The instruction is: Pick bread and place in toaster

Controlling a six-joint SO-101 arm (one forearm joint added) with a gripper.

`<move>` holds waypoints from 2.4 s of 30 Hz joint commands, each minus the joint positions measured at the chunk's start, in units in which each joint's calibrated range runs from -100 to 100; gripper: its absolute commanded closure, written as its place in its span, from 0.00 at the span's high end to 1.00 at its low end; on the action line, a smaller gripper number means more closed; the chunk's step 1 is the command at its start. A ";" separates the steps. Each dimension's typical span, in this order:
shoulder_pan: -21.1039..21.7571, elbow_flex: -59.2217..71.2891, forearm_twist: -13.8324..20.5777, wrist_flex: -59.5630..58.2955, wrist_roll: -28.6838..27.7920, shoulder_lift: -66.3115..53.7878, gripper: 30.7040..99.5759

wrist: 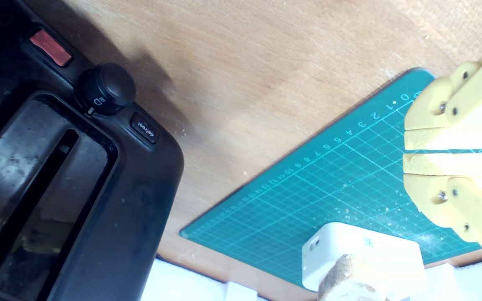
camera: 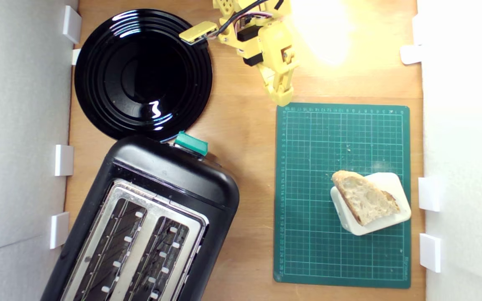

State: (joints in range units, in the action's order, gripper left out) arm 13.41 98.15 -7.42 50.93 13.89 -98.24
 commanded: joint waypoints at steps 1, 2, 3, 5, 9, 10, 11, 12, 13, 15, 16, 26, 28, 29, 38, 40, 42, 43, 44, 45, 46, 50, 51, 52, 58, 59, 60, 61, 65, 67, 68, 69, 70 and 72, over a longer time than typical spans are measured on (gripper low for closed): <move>-0.52 0.22 -0.02 0.18 0.26 -0.43 0.00; -0.52 0.22 -0.02 0.18 0.26 -0.43 0.00; -0.52 0.22 -0.02 0.18 0.26 -0.43 0.00; -0.52 0.22 -0.02 0.18 0.26 -0.43 0.00; -0.52 0.22 -0.02 0.18 0.26 -0.43 0.00; -0.52 0.22 -0.02 0.18 0.26 -0.43 0.00; -0.52 0.22 -0.02 0.18 0.26 -0.43 0.00; -0.52 0.22 -0.02 0.18 0.26 -0.43 0.00; -0.52 0.22 -0.02 0.18 0.26 -0.43 0.00; -0.52 0.22 -0.02 0.18 0.26 -0.43 0.00; -0.52 0.22 -0.02 0.18 0.26 -0.43 0.00; -0.52 0.22 -0.02 0.18 0.26 -0.43 0.00; -0.52 0.22 -0.02 0.18 0.26 -0.43 0.00; -0.52 0.22 -0.02 0.18 0.26 -0.43 0.00; -0.52 0.22 -0.02 0.18 0.26 -0.43 0.00; -0.52 0.22 -0.02 0.18 0.26 -0.43 0.00; -0.52 0.22 -0.02 0.18 0.26 -0.43 0.00; -0.52 0.22 -0.02 0.18 0.26 -0.43 0.00; -0.52 0.22 -0.02 0.18 0.26 -0.43 0.00; -0.52 0.22 -0.02 0.18 0.26 -0.43 0.00; -0.52 0.22 -0.02 0.18 0.26 -0.43 0.00; -0.52 0.22 -0.02 0.18 0.26 -0.43 0.00; -0.36 0.22 -0.02 0.18 0.26 -0.43 0.00; -0.28 0.22 -0.02 0.18 0.10 -0.43 0.00; -0.19 0.22 -0.29 0.18 -0.06 -0.43 0.00; -0.19 0.22 -0.56 0.18 -0.06 -0.43 0.00; -0.19 0.22 -0.11 0.18 0.05 -0.43 0.00; -0.19 0.22 -0.02 0.18 0.20 -0.43 0.00; -1.56 0.22 -0.11 0.18 0.20 -0.43 0.00; -2.13 0.22 -0.83 0.18 -0.06 -0.43 0.01; -2.13 0.22 -0.92 0.18 -0.11 -0.43 0.01; -2.13 0.22 -0.92 0.18 0.05 -0.43 0.01; -2.13 0.22 -0.92 0.18 0.26 -0.43 0.01; -2.13 0.12 0.08 0.18 0.36 -0.35 0.01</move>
State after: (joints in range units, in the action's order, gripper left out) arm 12.22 98.15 -7.42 50.93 13.89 -98.24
